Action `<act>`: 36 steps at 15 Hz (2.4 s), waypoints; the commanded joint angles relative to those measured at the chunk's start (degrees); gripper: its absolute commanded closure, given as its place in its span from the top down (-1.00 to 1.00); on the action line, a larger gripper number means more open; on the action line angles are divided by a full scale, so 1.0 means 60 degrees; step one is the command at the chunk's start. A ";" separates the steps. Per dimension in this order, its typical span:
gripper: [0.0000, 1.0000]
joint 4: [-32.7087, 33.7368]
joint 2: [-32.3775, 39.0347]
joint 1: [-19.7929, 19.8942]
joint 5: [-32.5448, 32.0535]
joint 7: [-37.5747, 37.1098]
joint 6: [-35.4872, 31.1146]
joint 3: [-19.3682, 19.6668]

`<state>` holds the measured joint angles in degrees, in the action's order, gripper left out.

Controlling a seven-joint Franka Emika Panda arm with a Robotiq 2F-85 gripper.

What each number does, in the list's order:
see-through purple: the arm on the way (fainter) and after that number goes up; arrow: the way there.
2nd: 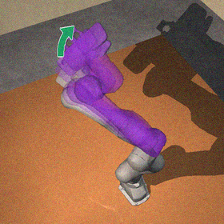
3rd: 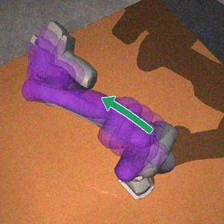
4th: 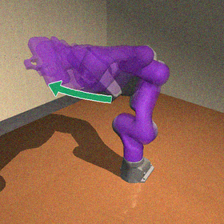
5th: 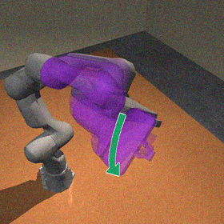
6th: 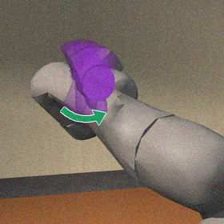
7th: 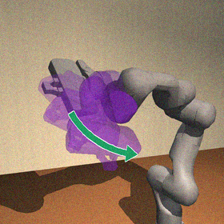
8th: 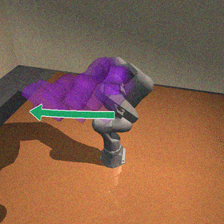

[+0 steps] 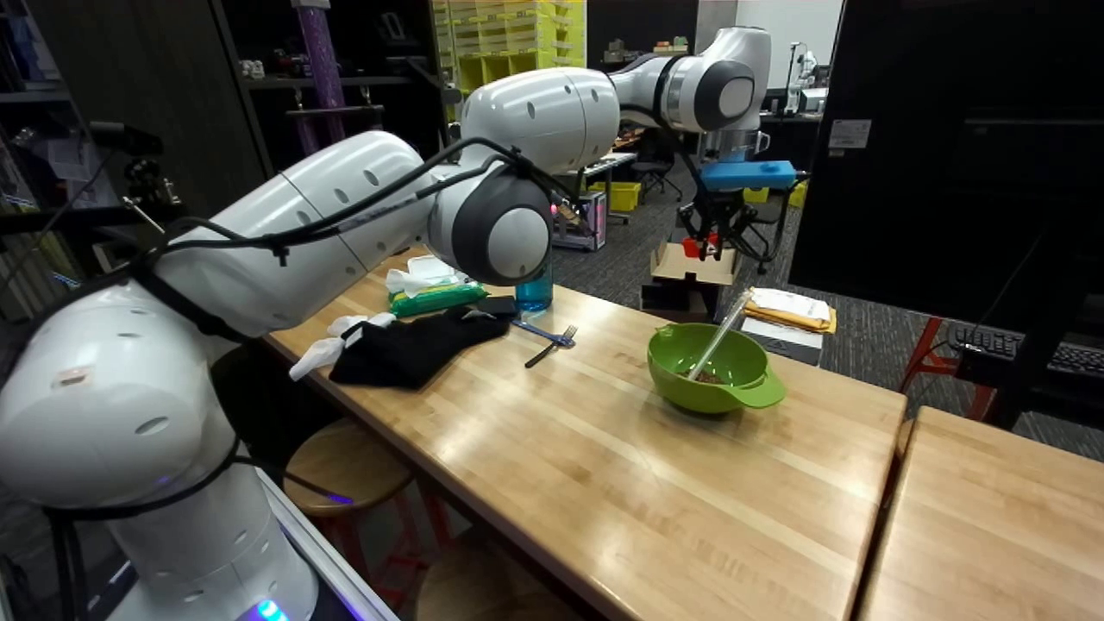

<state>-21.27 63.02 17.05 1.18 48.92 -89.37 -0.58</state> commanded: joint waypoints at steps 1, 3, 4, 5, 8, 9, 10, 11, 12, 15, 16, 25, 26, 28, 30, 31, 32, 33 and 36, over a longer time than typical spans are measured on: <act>-0.89 0.0096 0.0033 -0.0147 -0.0188 -0.0903 -0.0408 0.0200; -0.89 0.0092 0.0043 -0.0197 -0.0259 -0.1392 -0.0565 0.0262; -0.89 0.0099 0.0057 -0.0217 -0.0274 -0.1664 -0.0657 0.0271; -0.89 0.0090 0.0064 -0.0237 -0.0293 -0.1884 -0.0718 0.0277; -0.89 0.0057 0.0080 -0.0271 -0.0270 -0.2272 -0.0785 0.0235; -0.89 0.0021 0.0055 -0.0251 -0.0210 -0.1996 -0.0635 0.0132; -0.89 0.0034 0.0074 -0.0254 -0.0202 -0.1927 -0.0580 0.0108; -0.89 0.0057 0.0089 -0.0237 -0.0158 -0.1712 -0.0470 0.0041; -0.89 0.0072 0.0095 -0.0221 -0.0124 -0.1538 -0.0343 -0.0009; -0.89 0.0049 0.0055 -0.0153 -0.0047 -0.0606 0.0294 -0.0181; -0.89 0.0040 0.0038 -0.0129 -0.0040 -0.0216 0.0537 -0.0216; -0.89 -0.0147 -0.0202 0.0083 -0.0168 0.2762 0.3132 -0.0158; -0.89 -0.0146 -0.0225 0.0131 -0.0170 0.3196 0.3449 -0.0164; -0.89 -0.0175 -0.0286 0.0213 -0.0232 0.4104 0.4101 -0.0130; -0.89 -0.0164 -0.0332 0.0296 -0.0311 0.4885 0.4719 -0.0056; -0.89 -0.0173 -0.0368 0.0342 -0.0375 0.5271 0.5025 -0.0003; -0.89 -0.0206 -0.0421 0.0387 -0.0439 0.5623 0.5278 0.0032; -0.89 -0.0236 -0.0466 0.0436 -0.0534 0.5961 0.5520 0.0089; -0.89 -0.0239 -0.0585 0.0568 -0.0910 0.6870 0.6212 0.0315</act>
<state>-21.18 62.05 20.12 -2.18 84.81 -55.85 -0.22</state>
